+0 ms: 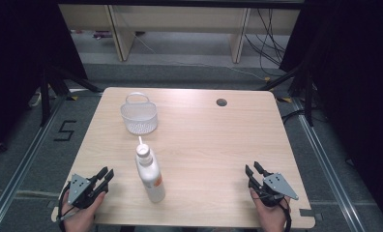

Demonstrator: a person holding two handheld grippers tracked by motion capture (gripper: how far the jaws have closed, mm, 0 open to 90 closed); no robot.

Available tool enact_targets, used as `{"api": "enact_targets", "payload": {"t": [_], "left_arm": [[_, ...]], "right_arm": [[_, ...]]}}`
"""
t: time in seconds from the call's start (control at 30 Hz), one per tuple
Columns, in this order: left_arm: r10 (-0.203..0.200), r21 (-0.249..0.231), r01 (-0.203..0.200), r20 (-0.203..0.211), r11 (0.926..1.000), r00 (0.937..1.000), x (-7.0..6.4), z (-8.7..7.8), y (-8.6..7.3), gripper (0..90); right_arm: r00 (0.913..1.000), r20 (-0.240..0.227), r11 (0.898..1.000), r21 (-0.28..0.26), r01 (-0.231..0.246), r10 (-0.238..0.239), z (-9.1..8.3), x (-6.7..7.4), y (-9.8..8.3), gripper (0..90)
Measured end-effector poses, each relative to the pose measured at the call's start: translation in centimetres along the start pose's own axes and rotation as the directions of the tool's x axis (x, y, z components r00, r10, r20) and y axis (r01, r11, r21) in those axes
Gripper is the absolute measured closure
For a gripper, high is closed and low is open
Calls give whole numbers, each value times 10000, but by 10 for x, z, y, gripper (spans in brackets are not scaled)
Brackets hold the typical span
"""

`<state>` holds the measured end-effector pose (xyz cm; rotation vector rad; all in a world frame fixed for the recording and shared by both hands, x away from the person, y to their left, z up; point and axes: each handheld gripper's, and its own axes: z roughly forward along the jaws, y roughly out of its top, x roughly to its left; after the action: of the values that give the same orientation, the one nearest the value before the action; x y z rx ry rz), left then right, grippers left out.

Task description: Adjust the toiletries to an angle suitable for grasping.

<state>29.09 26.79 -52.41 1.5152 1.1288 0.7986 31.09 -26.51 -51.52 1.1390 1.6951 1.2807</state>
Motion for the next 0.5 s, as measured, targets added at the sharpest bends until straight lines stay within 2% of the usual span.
{"api": "enact_targets", "payload": {"t": [0.07,0.1,0.2,0.27,0.3,0.33,0.37,0.4,0.47,0.5], "left_arm": [[-5,-17,5,21,10000,10000,0,0,0,711],[-44,-192,46,87,9998,10000,0,1,-1,712],[-8,-174,10,82,9998,10000,-1,-1,1,731],[53,-275,-47,218,9996,9997,-2,-3,2,742],[42,-368,-29,345,9993,9994,-4,-3,3,789],[128,-385,-110,453,9992,9989,-6,-6,4,789],[229,-610,-179,814,9980,9964,-10,-10,8,855],[229,-610,-179,814,9980,9964,-10,-10,8,878],[-69,-772,175,1362,9969,9907,-14,-15,12,893],[111,-841,37,1751,9964,9845,-21,-20,17,895]], "right_arm": [[10000,-34,9999,-79,71,-72,1,-1,0,614],[10000,23,10000,6,9,-9,0,0,0,607],[9999,68,9999,110,94,-94,0,-1,0,593],[9999,75,9999,144,86,-87,0,-1,0,592],[9999,46,9999,44,131,-132,0,-1,0,590],[9999,46,9999,44,131,-132,0,-1,0,590],[9998,155,9999,0,138,-138,0,0,0,588],[9998,155,9999,0,138,-138,0,0,0,588],[9999,55,9999,37,144,-144,1,0,0,587],[9999,65,9998,150,146,-147,1,0,1,586]]}}
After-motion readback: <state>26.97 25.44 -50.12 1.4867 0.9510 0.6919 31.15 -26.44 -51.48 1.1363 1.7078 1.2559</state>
